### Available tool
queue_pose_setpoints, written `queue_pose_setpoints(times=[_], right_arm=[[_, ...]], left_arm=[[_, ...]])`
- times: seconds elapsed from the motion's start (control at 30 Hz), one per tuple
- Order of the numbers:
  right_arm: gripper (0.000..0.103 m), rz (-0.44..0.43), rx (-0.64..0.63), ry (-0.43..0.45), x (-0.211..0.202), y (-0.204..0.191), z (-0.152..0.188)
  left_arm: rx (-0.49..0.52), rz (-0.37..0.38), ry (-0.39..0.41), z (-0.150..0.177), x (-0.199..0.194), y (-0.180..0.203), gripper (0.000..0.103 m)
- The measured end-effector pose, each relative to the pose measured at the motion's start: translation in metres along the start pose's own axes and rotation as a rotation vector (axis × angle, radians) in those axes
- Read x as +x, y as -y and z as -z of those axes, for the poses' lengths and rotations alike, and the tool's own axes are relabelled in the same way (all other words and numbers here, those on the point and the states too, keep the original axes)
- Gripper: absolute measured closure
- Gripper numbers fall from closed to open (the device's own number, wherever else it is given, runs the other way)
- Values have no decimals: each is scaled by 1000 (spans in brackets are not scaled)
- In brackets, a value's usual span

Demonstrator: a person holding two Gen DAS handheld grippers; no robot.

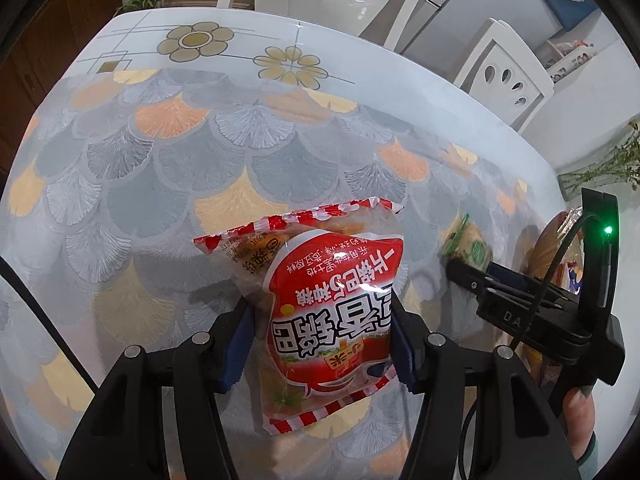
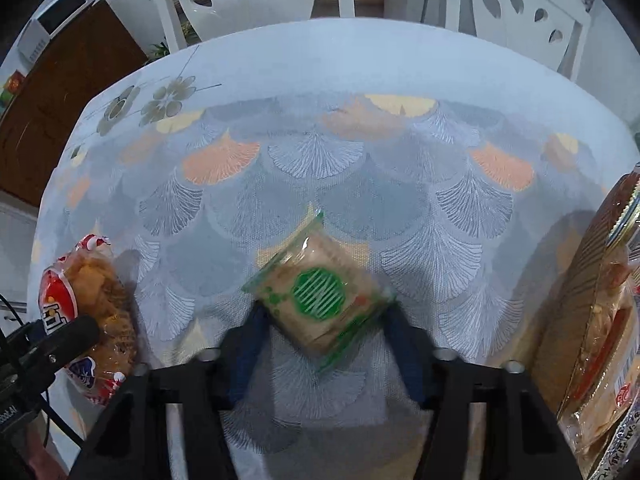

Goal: Organize snacks
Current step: 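Grasp the red-white bread bag with the left tool while the right tool grasps the green-labelled pack, then carry both packs over the amber bowl and open both tools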

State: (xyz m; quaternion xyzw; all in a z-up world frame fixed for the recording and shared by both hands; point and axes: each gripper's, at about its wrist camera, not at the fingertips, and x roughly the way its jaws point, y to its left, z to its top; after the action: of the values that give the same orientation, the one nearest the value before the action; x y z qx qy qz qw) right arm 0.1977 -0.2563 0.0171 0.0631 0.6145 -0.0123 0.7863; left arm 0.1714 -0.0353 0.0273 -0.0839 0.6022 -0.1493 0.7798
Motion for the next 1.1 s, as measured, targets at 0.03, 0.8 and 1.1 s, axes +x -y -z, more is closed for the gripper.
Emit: queue_pose_setpoints(times=[0.03,0.8,1.1], right_arm=[[66,10,-8,9,-1,-1,1],[33,-12,-180,10,-27,-21,-16],[52,-3,-241,-42,1,-13,-18]], left_arm=[[3,-2,1,0,0,1,47],[18,9,23,4,-11,-2,47],[23,-8,21,6,-12,-5,47]])
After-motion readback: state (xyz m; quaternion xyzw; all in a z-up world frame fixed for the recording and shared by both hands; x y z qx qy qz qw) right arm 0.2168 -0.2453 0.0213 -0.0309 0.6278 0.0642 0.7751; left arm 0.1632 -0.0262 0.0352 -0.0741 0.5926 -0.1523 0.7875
